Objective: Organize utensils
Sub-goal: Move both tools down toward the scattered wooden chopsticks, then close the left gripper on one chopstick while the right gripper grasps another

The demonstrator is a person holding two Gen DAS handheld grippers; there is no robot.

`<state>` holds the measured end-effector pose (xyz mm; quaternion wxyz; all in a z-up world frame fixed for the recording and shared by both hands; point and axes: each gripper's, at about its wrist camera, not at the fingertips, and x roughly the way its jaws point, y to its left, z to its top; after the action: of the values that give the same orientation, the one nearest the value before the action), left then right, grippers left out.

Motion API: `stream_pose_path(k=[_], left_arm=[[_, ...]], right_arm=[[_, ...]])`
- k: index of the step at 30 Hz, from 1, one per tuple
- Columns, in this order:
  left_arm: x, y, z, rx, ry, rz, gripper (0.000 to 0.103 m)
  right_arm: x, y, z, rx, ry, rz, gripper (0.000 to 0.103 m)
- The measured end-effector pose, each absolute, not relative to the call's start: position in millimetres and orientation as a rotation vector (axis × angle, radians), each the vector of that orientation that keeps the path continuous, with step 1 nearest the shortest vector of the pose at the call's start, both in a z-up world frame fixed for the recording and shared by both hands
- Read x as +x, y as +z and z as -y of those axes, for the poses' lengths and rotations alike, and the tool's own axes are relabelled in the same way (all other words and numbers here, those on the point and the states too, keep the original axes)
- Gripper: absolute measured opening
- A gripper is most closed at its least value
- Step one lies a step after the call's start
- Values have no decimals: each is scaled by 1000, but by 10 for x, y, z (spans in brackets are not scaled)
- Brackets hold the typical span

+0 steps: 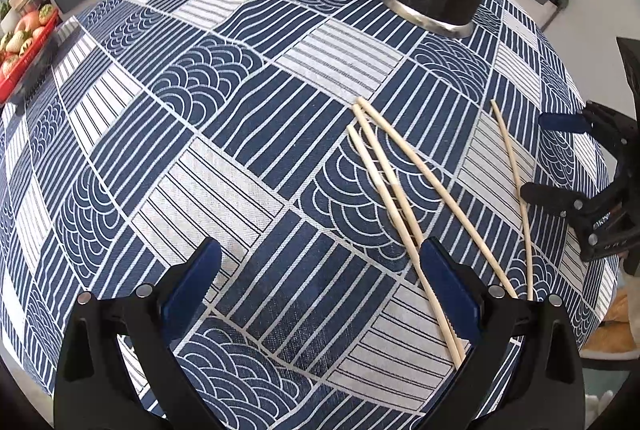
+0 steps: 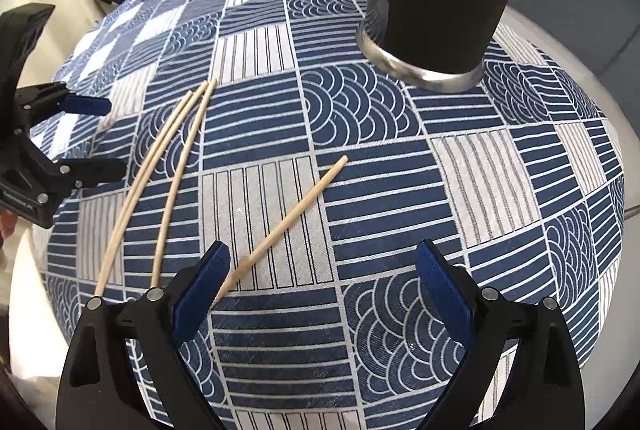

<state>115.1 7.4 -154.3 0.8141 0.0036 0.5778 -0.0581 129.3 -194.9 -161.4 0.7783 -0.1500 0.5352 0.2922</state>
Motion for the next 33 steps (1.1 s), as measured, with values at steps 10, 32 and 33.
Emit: stream_pose_path(k=[10,32,33], left_arm=[[1237,-1630,-51,1,-53,-1229,99],[1004,-1660,101,-78,141,-1248,99],[998,-1661,101,-85,149,-1257,99]], right_arm=[[1311,-1677,1898,-323,548,-1198,97],[1482,-1722,1807,-286,438,-1320,97],[1485,-1723,1809,-291,442,-1320,97]])
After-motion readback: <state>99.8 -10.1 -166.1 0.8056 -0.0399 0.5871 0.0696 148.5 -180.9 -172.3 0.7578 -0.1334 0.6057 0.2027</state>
